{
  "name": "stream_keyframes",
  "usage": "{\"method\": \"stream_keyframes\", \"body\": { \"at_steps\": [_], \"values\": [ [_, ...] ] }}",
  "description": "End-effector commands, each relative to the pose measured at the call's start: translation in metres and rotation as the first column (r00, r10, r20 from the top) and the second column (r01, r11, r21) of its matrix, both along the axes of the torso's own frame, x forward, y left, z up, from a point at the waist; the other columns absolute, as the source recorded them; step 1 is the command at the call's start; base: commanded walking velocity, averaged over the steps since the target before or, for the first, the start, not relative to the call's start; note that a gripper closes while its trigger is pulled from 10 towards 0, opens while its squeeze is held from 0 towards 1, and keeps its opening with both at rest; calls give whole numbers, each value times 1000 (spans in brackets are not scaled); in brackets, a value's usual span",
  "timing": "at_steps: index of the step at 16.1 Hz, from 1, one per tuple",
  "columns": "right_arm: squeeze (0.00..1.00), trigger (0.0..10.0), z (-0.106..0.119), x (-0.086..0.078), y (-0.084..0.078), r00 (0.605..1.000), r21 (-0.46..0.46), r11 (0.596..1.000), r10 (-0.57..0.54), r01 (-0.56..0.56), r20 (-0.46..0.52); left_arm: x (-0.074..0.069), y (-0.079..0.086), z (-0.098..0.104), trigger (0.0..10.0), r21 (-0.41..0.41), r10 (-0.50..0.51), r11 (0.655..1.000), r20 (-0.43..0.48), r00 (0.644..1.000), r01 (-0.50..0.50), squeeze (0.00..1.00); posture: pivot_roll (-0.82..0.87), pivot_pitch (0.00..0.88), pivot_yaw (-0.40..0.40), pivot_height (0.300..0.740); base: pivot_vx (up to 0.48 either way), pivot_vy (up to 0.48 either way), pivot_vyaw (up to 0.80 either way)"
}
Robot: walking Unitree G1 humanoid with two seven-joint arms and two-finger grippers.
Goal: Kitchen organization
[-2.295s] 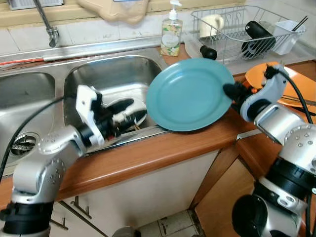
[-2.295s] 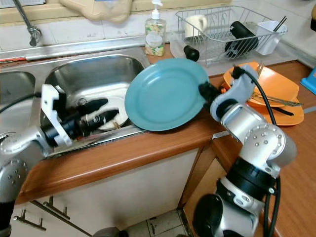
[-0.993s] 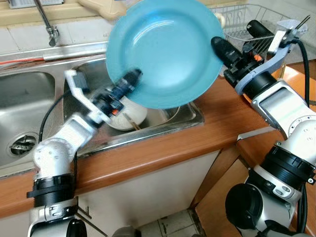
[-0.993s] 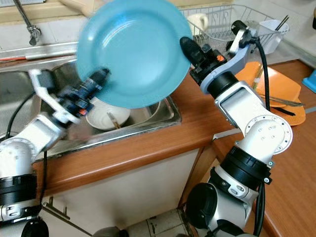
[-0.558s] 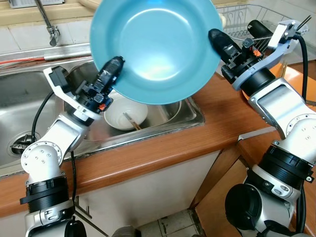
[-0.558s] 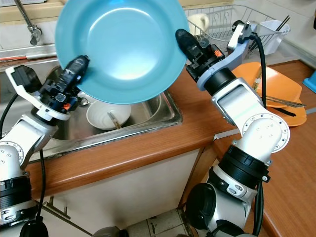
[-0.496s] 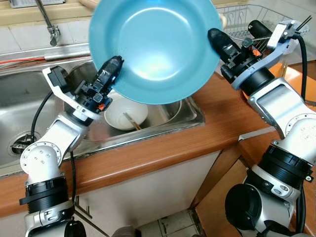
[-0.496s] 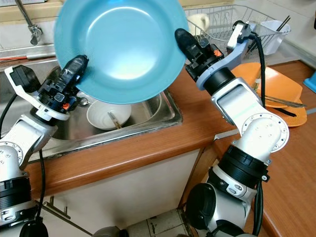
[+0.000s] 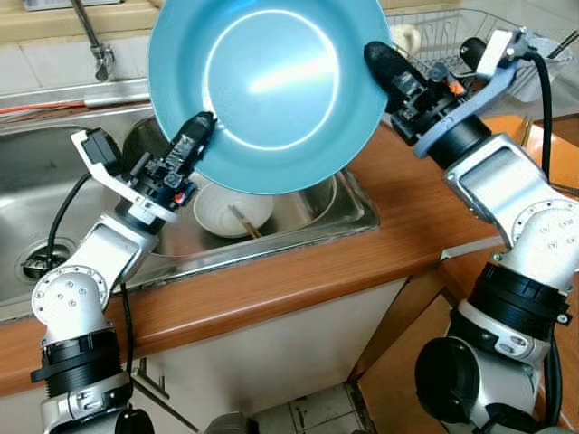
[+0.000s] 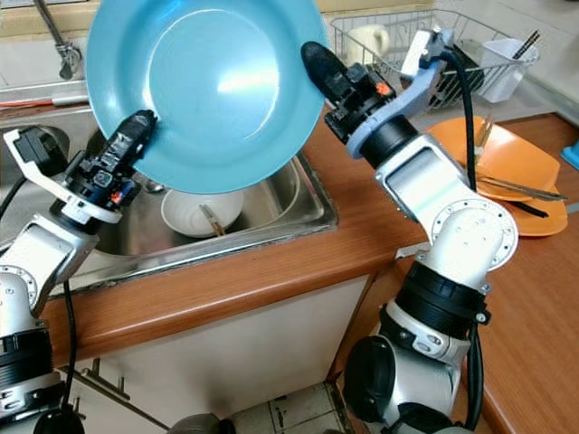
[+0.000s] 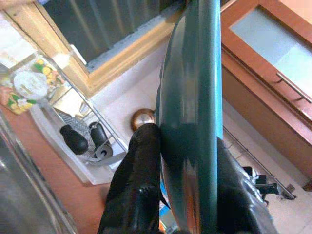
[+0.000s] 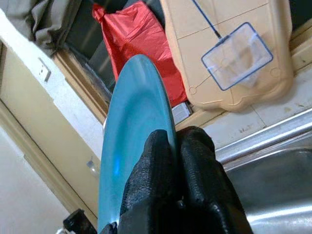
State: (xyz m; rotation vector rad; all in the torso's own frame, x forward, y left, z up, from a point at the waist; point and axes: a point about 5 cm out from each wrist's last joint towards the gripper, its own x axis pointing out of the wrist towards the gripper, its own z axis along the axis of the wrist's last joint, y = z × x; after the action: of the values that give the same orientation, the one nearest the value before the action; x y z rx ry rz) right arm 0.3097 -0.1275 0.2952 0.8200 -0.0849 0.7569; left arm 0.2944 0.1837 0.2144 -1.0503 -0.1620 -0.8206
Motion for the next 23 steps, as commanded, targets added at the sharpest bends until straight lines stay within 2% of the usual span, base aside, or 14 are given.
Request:
{"method": "stream_keyframes", "body": {
  "at_steps": [1,2,3,4,5,7,8,9,12,13,18,20,21,23],
  "values": [
    [0,0,-9,4,-2,999,-11,1000,-19,18,-46,-2,-4,11,0,15,-12,1000,59,998,12,0,6,0,6,740,0,0,0],
    [0,0,-10,4,-2,999,-18,1000,-20,19,-45,-2,-3,11,0,23,0,1000,51,999,-1,0,6,0,6,740,0,0,0],
    [0,4157,-13,3,-2,998,-50,998,-34,31,-46,1,-1,8,0,36,29,999,28,999,-30,0,7,0,8,740,0,0,0],
    [0,4157,-14,3,-2,998,-58,998,-38,35,-46,1,-1,7,0,37,33,999,25,999,-34,0,7,0,8,740,0,0,0],
    [0,10000,-18,5,-2,996,-105,992,-74,68,-52,3,0,6,0,53,43,998,9,999,-43,0,8,0,17,740,0,0,0],
    [0,10000,-23,5,-1,993,-157,983,-105,96,-50,8,0,6,0,89,72,994,-7,997,-71,0,10,0,24,740,0,0,0],
    [157,10000,-26,5,-1,993,-173,980,-110,100,-49,10,0,7,0,92,90,992,-6,996,-89,0,7,0,30,740,0,0,0],
    [1000,10000,-27,4,-2,993,-175,980,-107,97,-48,12,0,7,0,93,107,990,-9,994,-106,0,-1,0,34,740,0,0,0],
    [1000,10000,-31,3,-8,988,-259,956,-153,139,-34,20,3,11,0,67,162,985,-9,987,-161,0,-19,0,35,740,0,0,0],
    [0,10000,-33,0,-9,989,-304,943,-146,133,-18,26,10,11,0,55,216,975,-23,976,-215,0,-28,0,33,740,0,0,0],
    [0,10000,-47,-11,-18,991,-480,869,-137,125,10,32,29,-1,0,130,334,938,-88,939,-321,0,-30,0,36,740,0,0,0],
    [0,10000,-58,-19,-18,995,-612,786,-101,90,15,35,37,-17,0,287,407,888,-122,905,-360,0,-30,0,36,740,0,0,0],
    [0,10000,-60,-20,-18,996,-631,772,-91,80,15,36,38,-19,0,301,415,882,-132,900,-362,0,-30,0,36,740,0,0,0],
    [0,10000,-69,-26,-12,999,-697,717,-36,35,14,41,35,-31,0,452,456,824,-169,874,-342,0,-32,0,37,740,0,0,0]
  ]
}}
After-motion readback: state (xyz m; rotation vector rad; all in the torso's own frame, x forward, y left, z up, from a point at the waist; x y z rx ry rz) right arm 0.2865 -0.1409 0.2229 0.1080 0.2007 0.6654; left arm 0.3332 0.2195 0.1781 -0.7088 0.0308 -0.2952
